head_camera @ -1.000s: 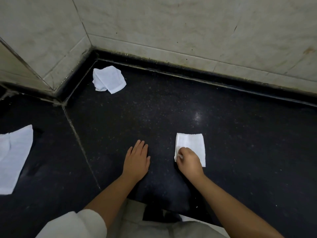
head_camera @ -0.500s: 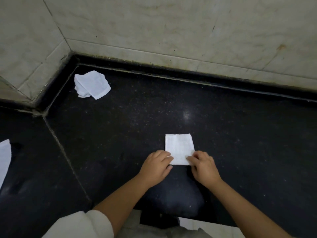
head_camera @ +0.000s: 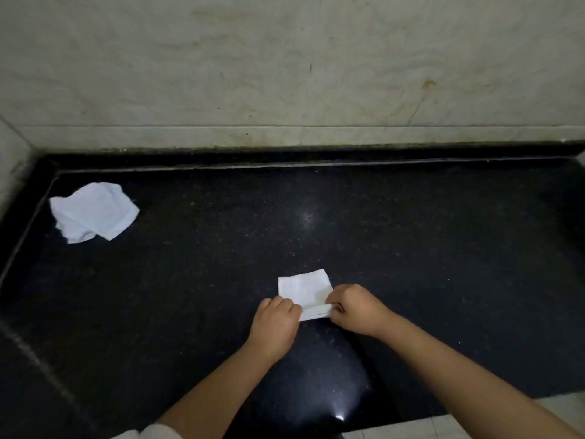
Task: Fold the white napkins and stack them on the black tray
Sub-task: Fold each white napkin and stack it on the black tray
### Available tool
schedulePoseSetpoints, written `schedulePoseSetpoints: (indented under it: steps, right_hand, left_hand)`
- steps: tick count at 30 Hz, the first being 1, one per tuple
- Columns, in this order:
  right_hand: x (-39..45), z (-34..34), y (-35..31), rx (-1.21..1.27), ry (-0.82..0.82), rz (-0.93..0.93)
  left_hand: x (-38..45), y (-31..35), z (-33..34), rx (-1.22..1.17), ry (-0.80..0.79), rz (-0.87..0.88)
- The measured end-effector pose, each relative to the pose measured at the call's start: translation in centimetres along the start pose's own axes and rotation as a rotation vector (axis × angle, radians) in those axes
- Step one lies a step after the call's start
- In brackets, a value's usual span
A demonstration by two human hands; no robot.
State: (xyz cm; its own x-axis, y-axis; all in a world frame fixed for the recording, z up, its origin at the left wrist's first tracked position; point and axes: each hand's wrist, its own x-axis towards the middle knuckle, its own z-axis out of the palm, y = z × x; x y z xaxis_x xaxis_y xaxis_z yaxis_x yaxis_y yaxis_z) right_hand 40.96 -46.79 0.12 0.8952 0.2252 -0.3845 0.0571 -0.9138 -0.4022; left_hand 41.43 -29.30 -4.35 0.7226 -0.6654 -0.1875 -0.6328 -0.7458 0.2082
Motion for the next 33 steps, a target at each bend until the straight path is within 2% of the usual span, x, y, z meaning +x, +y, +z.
schedulePoseSetpoints:
  steps: [3, 6, 8, 11, 16, 21, 24, 28, 33]
  right_hand:
    - [-2.6, -2.8, 2.0, 0.104, 0.074, 0.012]
    - [-6.6, -5.3, 5.0, 0.228, 0.189, 0.055]
    - [-10.1, -6.5, 7.1, 0.303, 0.276, 0.117]
    - [-16.2, -7.5, 10.5, 0.381, 0.413, 0.193]
    - [-26.7, -8.7, 18.1, 0.265, 0.672, 0.379]
    - [-38.8, -11.9, 28.0, 0.131, 0.697, 0.499]
    - [-45.5, -14.6, 33.0, 0.092, 0.721, 0.571]
    - [-52.3, -18.8, 39.0, 0.033, 0.768, 0.656]
    - [-55.9, -24.4, 47.3, -0.015, 0.889, 0.610]
  left_hand:
    - [1.7, 1.1, -2.6, 0.018, 0.140, 0.142]
    - [4.1, 4.0, -5.5, 0.038, 0.264, 0.371]
    - [6.3, 6.9, -7.0, 0.057, 0.214, 0.472]
    - [9.1, 13.8, -9.4, 0.061, 0.109, 0.535]
    - [14.1, 27.6, -10.8, 0.052, -0.022, 0.718]
    - [18.4, 43.5, -12.0, 0.104, -0.055, 0.830]
    - [20.4, 52.3, -12.9, 0.131, 0.065, 0.950]
    - [23.4, 61.9, -14.5, 0.099, 0.197, 1.013]
    - [29.6, 69.7, -16.9, 0.022, 0.275, 1.034]
